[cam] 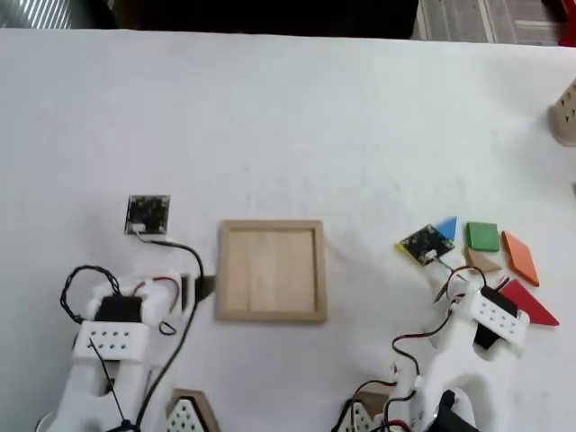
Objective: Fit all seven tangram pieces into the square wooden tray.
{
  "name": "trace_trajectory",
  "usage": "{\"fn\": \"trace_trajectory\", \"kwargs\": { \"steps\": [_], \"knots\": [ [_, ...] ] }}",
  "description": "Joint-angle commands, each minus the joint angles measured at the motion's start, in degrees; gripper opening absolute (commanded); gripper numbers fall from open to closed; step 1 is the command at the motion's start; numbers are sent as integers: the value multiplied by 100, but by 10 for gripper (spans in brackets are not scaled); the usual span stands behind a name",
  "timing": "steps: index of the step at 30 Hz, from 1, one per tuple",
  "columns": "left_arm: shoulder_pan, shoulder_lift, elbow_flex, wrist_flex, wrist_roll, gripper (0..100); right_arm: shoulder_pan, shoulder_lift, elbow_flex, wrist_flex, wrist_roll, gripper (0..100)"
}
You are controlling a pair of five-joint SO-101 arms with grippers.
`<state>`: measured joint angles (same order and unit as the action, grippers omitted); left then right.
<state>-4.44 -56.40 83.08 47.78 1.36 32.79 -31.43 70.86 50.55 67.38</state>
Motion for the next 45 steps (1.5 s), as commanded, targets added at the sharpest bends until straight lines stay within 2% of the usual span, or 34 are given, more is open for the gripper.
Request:
{"fn": "trace_trajectory", "kwargs": {
  "steps": [1, 6, 12, 22, 26, 30, 33, 39, 45],
  "knots": [
    [-13, 22, -290, -114, -53, 302, 127, 101, -62, 84, 26, 241],
    [-13, 22, -290, -114, -53, 302, 207, 101, -97, 66, -343, 221],
    [-13, 22, -290, -114, -62, 302, 171, 110, -158, 101, -378, 60],
    [-13, 22, -290, -114, -62, 302, 171, 101, -378, 136, -387, 63],
    [-13, 22, -290, -114, -62, 302, 180, 101, -1196, 813, -545, 69],
    [-13, 22, -290, -114, -62, 302, 207, 101, -1969, 2009, -1073, 187],
    [-13, 22, -281, -114, -62, 302, 207, 101, -1978, 2316, -1125, 275],
    [-13, 22, -281, -114, -70, 303, 523, 101, -1319, 1684, -1213, 228],
    [-4, 22, -281, -114, -264, 302, 470, 101, -738, 1191, -1178, 182]
  ]
}}
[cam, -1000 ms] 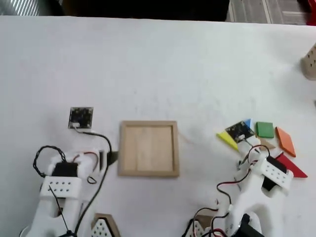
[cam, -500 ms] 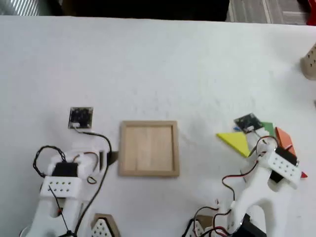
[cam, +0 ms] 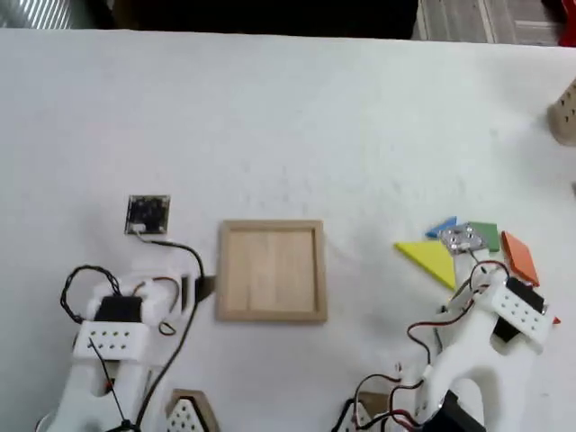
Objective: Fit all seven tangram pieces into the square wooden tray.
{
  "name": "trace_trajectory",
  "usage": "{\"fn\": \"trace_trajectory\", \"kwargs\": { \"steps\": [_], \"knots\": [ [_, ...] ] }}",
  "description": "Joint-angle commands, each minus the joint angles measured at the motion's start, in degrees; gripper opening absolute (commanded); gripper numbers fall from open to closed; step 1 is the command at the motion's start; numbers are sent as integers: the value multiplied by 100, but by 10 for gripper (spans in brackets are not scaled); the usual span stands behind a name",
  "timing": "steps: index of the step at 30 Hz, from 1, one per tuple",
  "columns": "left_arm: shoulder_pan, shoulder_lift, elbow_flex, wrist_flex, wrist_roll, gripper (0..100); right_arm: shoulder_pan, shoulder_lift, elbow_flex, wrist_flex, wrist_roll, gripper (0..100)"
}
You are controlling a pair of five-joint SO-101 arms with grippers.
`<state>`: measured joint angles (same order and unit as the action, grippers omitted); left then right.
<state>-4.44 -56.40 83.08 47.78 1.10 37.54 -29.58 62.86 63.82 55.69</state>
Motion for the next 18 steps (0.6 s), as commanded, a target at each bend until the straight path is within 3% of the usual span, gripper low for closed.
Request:
{"fn": "trace_trajectory", "kwargs": {
  "steps": [1, 7, 13, 18],
  "knots": [
    [-4, 22, -281, -114, -255, 302, -48, -84, 88, -136, -9, 183],
    [-4, 22, -281, -114, -273, 303, -180, -66, 369, -127, -79, 191],
    [-4, 22, -281, -114, -273, 304, -171, -75, 387, -145, -510, 300],
    [-4, 22, -281, -114, -273, 304, -180, -75, 387, -171, -826, 248]
  ]
}}
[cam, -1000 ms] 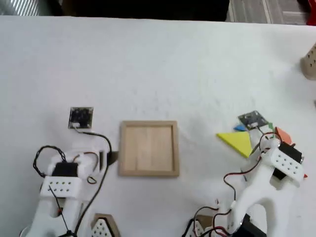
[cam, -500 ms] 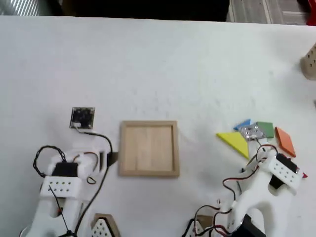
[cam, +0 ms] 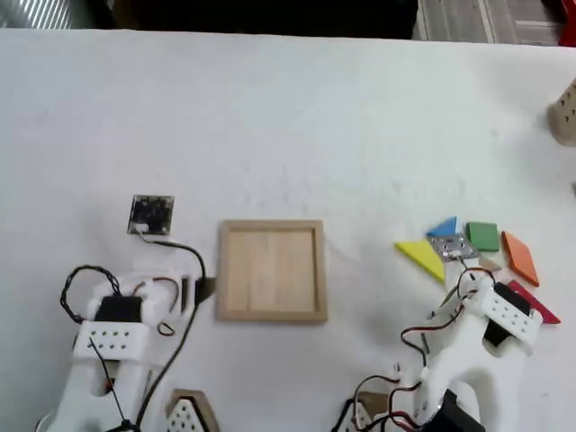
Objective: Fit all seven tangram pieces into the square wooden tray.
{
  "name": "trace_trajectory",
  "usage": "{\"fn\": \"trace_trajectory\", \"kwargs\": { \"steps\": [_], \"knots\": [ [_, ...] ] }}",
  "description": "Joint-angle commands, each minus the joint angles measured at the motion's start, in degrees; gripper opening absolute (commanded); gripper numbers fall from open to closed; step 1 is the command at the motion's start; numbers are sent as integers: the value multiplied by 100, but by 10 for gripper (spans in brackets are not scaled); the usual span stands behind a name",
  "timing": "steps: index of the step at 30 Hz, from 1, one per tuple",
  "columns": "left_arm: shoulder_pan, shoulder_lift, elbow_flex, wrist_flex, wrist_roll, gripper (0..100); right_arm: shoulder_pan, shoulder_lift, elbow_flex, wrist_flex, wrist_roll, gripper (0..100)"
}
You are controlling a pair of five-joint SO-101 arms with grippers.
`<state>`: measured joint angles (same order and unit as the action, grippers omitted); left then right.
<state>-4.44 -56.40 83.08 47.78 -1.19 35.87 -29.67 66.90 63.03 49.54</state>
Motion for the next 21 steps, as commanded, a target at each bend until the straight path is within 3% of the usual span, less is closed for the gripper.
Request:
{"fn": "trace_trajectory", "kwargs": {
  "steps": [1, 6, 21],
  "knots": [
    [-4, 22, -281, -105, -44, 304, -31, -57, -26, -119, -237, 219],
    [-4, 22, -281, -97, -53, 304, -48, -22, -44, -286, -246, 84],
    [-13, 22, -281, -97, -53, 302, 4, -75, -475, 4, -220, 128]
  ]
}}
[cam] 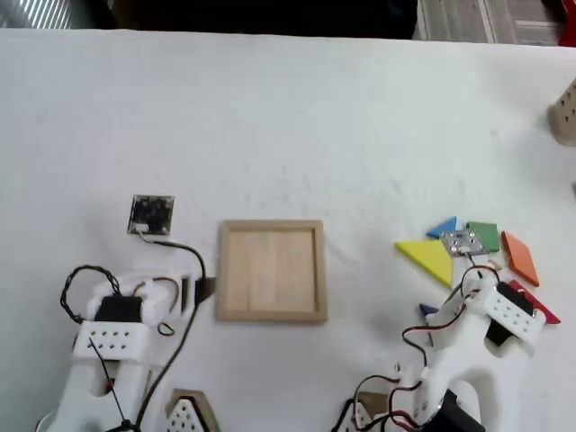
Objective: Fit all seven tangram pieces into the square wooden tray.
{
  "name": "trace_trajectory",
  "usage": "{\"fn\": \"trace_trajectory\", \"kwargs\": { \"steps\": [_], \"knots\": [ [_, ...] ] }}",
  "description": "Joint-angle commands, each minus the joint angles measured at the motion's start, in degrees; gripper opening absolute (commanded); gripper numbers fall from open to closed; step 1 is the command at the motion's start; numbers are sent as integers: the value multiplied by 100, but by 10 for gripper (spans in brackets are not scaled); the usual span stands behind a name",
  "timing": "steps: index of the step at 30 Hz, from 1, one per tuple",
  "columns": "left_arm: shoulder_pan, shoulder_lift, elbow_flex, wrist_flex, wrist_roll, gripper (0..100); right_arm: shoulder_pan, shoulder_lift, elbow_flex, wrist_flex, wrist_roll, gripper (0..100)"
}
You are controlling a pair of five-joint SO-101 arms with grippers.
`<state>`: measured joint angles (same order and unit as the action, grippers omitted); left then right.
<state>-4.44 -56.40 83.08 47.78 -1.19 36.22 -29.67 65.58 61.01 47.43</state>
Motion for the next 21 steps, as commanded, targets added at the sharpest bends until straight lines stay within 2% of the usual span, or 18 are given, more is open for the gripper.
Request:
{"fn": "trace_trajectory", "kwargs": {
  "steps": [1, 5, 7, 16, 21],
  "knots": [
    [-13, 22, -281, -97, -53, 302, -40, -75, -475, 400, -9, 146],
    [-13, 22, -281, -97, -53, 302, -119, -75, -1046, 1086, -9, 288],
    [-13, 22, -281, -97, -53, 302, -171, -75, -1187, 1103, -9, 324],
    [-13, 22, -281, -97, -53, 303, -769, -57, -809, 585, -18, 325],
    [-22, 22, -281, -97, -53, 303, -901, -22, -387, -40, 9, 325]
  ]
}}
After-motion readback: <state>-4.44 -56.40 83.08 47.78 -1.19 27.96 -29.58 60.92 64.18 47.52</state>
